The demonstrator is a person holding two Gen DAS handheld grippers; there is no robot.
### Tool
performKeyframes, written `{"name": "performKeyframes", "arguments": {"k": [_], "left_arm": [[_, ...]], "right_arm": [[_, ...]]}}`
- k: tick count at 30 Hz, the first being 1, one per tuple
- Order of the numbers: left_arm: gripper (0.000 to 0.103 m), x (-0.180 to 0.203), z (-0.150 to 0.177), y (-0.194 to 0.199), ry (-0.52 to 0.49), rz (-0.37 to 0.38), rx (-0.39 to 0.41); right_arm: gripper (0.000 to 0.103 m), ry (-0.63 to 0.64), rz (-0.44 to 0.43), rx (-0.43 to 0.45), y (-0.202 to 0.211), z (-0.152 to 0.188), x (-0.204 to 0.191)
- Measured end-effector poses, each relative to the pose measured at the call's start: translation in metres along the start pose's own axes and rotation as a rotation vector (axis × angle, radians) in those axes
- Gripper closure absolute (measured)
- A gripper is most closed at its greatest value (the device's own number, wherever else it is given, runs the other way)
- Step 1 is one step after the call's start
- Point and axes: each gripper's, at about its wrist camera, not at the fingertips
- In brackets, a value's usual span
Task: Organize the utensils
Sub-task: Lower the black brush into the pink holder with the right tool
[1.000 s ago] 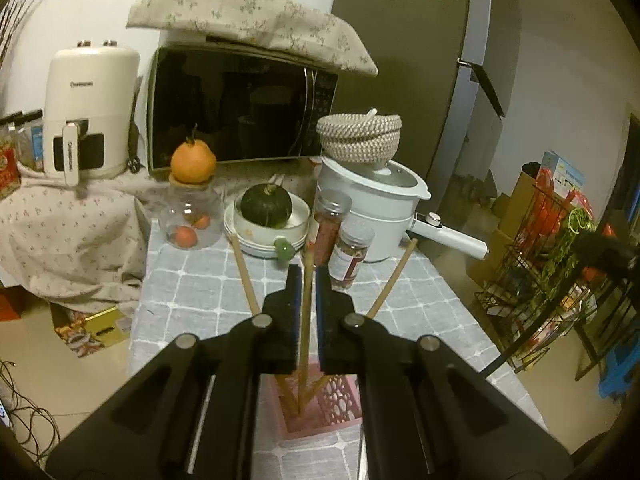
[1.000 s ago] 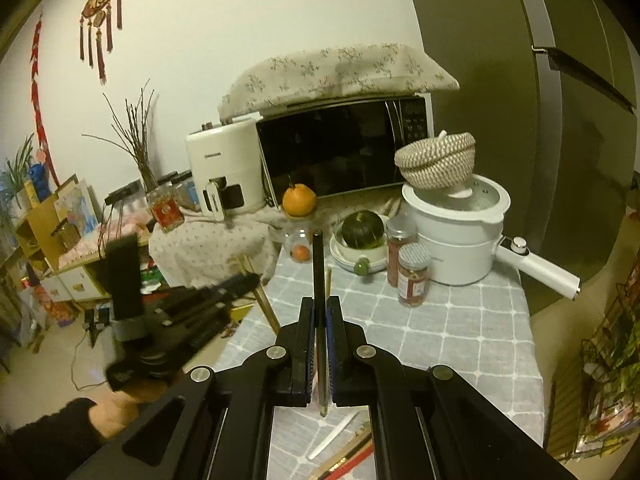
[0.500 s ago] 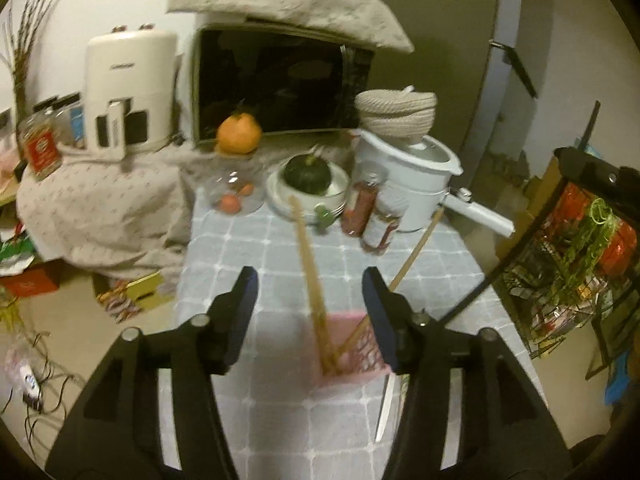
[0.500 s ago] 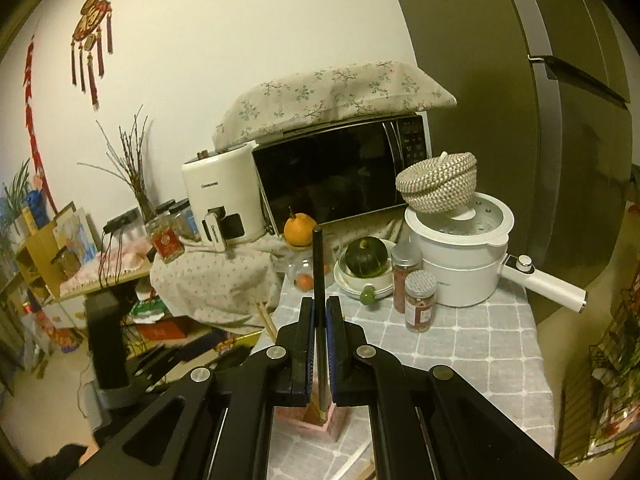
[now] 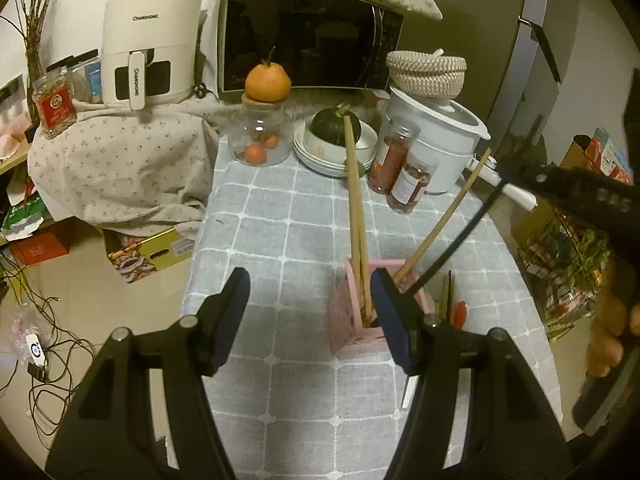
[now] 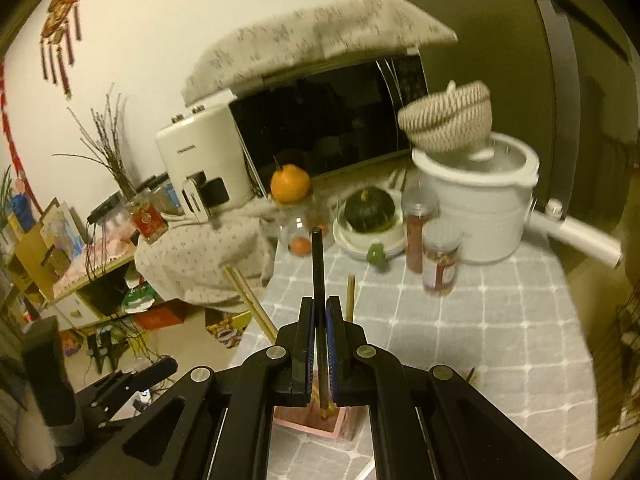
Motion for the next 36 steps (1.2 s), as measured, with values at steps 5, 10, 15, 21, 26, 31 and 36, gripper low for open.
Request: {"name": "performKeyframes", "arguments": {"k": [5,10,15,21,26,31,36], "left_arm": [[0.039,0.003,0.003,-0.002,-0.015,0.012,-0.021],[0.039,0.008,0.005,-0.003,-0.032,0.024,-0.033],[0.038,0.013,0.008,-0.004,-0.046,0.034,-0.044],[0.032,0.020,0.014,-0.006,-0.055,0.057,-0.067],[0.027,0.030,0.021,-0.010,-0.067,0.079,-0.092],[0.025,0.039,0.035,-0.022,-0.086,0.089,-0.148],[0.025,0.042,0.050,-0.032,-0.102,0.082,-0.204]], "right_arm": [[0.097,-0.020,-0.017,-0.040,-0.018,0.008,0.006],[0.094,-0.018,-0.024,-0.039,-0.021,0.009,0.010],[0.081,-0.010,-0.023,-0.026,-0.013,0.006,0.013],[0.047,0.042,-0.005,0.023,0.018,-0.001,0.022],[0.030,0.102,0.018,0.031,0.038,0.006,0.035],[0.028,0.120,0.067,-0.035,0.031,0.032,0.060],[0.028,0.091,0.150,-0.160,0.005,0.070,0.093]]}}
Point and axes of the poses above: each gripper's, at about its wrist camera, not at the fingertips, and y roughly against the way its jaws point, x to its right, z to its underside, and after that the axes turned 8 degrees about x, right-handed
